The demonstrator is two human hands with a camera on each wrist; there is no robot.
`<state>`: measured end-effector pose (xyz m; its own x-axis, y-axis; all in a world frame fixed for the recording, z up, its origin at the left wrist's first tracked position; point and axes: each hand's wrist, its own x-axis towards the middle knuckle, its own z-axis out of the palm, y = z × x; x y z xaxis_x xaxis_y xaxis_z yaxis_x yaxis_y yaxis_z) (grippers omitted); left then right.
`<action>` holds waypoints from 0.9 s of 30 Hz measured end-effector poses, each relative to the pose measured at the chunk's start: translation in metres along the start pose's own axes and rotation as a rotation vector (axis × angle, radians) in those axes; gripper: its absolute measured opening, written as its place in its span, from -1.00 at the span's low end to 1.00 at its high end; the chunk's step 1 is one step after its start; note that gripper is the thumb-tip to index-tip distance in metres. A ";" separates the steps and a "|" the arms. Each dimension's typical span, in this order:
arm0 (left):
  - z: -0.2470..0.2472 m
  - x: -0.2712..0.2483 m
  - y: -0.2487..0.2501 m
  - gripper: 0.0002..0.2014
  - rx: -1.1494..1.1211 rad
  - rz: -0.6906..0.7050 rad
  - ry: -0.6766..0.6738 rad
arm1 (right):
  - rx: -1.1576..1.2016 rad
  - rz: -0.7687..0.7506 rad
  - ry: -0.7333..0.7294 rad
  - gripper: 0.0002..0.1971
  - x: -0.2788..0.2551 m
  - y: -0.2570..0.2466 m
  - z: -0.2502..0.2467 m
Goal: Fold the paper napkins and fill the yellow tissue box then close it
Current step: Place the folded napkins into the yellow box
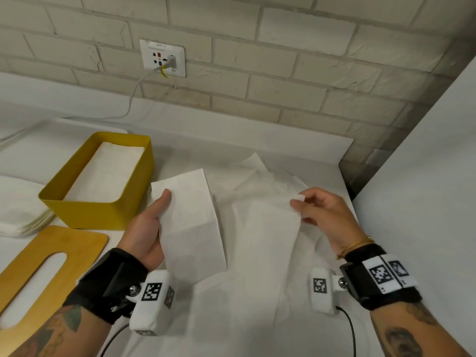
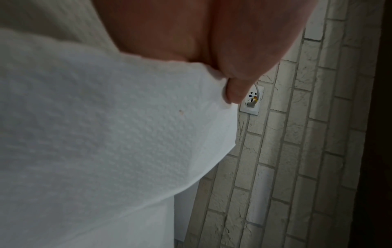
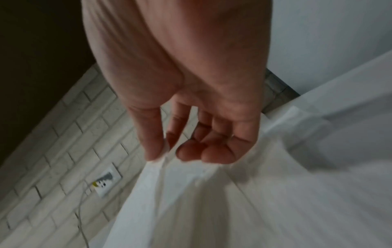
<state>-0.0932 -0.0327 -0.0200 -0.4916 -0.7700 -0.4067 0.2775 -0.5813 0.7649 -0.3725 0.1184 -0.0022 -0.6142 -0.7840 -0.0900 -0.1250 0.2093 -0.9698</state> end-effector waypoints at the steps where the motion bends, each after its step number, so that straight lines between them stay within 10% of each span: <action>1: 0.001 0.000 0.000 -0.57 -0.003 -0.001 0.005 | 0.044 -0.065 -0.019 -0.90 -0.002 -0.010 -0.004; 27: 0.028 -0.006 0.000 -0.56 0.015 -0.041 -0.032 | 0.522 -0.284 -0.327 -0.83 -0.015 -0.125 0.031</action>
<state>-0.1134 -0.0207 -0.0032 -0.5289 -0.7363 -0.4220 0.2441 -0.6082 0.7553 -0.3235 0.0858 0.1134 -0.3355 -0.9206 0.1998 0.1961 -0.2757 -0.9410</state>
